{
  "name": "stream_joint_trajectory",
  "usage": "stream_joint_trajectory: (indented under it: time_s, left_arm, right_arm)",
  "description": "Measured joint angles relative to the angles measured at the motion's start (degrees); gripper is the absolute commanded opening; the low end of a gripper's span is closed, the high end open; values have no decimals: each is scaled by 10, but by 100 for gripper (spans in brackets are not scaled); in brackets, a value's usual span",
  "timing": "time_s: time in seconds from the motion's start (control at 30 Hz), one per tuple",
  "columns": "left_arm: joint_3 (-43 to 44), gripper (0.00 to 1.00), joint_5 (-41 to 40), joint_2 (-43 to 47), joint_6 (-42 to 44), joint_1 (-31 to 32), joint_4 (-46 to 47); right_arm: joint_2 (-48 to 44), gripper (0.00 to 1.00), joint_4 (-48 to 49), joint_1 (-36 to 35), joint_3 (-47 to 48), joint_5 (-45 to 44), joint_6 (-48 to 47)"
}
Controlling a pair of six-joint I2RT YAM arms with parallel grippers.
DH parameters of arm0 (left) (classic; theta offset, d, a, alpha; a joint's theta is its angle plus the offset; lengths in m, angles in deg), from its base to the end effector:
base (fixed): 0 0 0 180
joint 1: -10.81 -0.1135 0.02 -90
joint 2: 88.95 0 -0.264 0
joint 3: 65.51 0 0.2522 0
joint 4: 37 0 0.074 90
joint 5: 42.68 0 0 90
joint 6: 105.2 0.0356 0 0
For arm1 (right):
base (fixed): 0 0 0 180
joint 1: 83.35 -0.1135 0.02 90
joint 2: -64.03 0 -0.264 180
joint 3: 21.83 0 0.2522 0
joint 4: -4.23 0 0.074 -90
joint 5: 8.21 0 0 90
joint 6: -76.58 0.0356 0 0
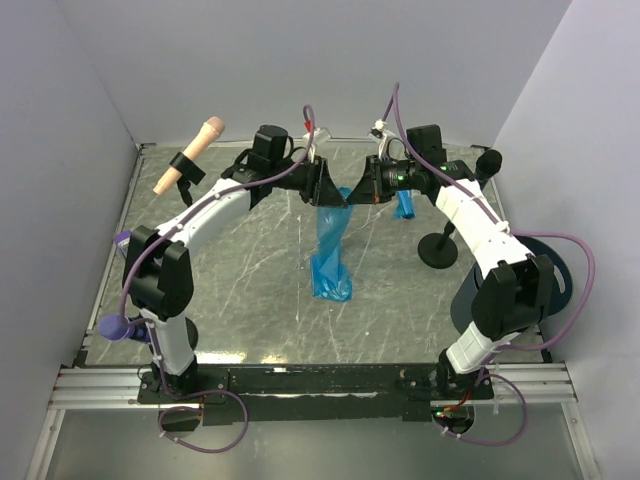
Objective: Put the trash bags into the trash bin
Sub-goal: Unfold the trash bag at the center of the board.
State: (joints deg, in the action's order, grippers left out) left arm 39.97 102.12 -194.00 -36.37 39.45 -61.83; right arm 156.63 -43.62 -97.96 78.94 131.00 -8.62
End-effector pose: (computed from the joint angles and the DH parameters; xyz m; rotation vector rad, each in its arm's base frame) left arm 0.3607 -0.2301 0.3313 0.8001 1.9598 -1.4888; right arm 0.3381 0.1160 0.3510 -0.6493 2.1179 1.1490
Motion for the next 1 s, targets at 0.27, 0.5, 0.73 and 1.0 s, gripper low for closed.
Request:
stream_joint_trajectory:
  time_s: [0.27, 0.5, 0.73, 1.0]
  left_arm:
    - [5, 1, 4, -18, -3, 4, -5]
    - [-18, 1, -28, -4, -7, -11, 3]
    - [-44, 3, -32, 38, -12, -59, 21]
    - [-62, 1, -42, 74, -5, -69, 21]
  right_arm:
    - [-11, 0, -3, 0, 0, -2, -7]
    - [-24, 0, -34, 6, 0, -26, -39]
    - [-45, 0, -64, 26, -15, -60, -73]
    - [-70, 0, -77, 26, -31, -92, -102]
